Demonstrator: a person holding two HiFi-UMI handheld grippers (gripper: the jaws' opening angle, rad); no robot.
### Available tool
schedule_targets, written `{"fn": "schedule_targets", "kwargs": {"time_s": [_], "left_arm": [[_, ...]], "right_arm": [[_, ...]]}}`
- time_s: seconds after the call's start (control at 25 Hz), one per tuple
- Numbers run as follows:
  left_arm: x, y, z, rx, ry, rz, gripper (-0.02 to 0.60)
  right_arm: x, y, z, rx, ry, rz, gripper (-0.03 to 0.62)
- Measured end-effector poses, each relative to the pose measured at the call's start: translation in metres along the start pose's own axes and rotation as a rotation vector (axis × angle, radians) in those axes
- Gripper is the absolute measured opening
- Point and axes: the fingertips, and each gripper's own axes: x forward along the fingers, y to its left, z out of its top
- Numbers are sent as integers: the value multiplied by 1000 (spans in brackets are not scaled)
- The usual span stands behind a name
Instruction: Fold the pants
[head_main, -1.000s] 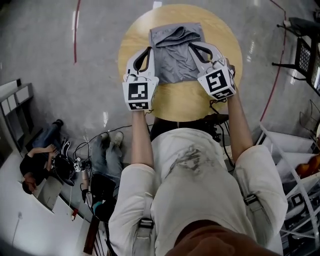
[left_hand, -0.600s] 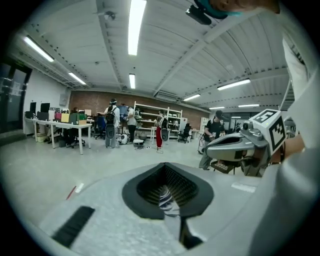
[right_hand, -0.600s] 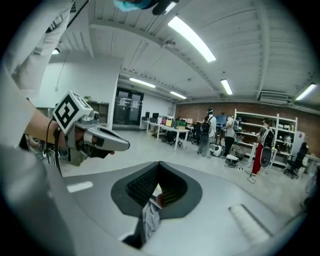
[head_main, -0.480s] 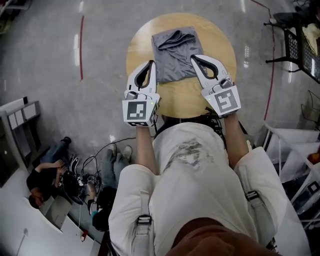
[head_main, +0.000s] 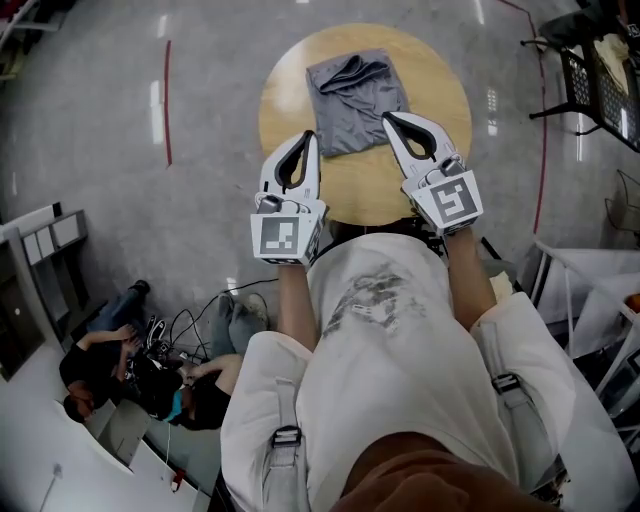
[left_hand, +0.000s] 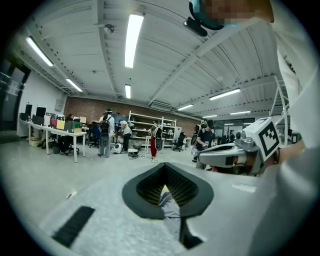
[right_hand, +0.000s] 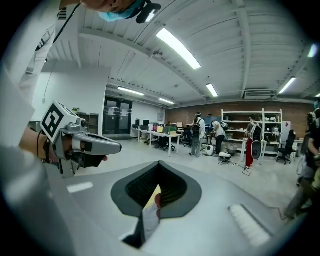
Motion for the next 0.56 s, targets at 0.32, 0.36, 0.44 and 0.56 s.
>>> {"fn": "schedule_targets", "kwargs": {"time_s": [0.32,0.36,0.44,0.56], "left_arm": [[-8,10,4,10,-3,14,3],[-8,10,4,11,-4,15,3],[-9,10,6,12,-6,13,3],[-14,15,7,11,-5,9,3]], "right_arm": [[7,18,7,-42,7,47,6],[7,18,7,-45,7,49,6],[8,19,8,-45,9,50,6],[13,26,9,-44,14,51,6]]}}
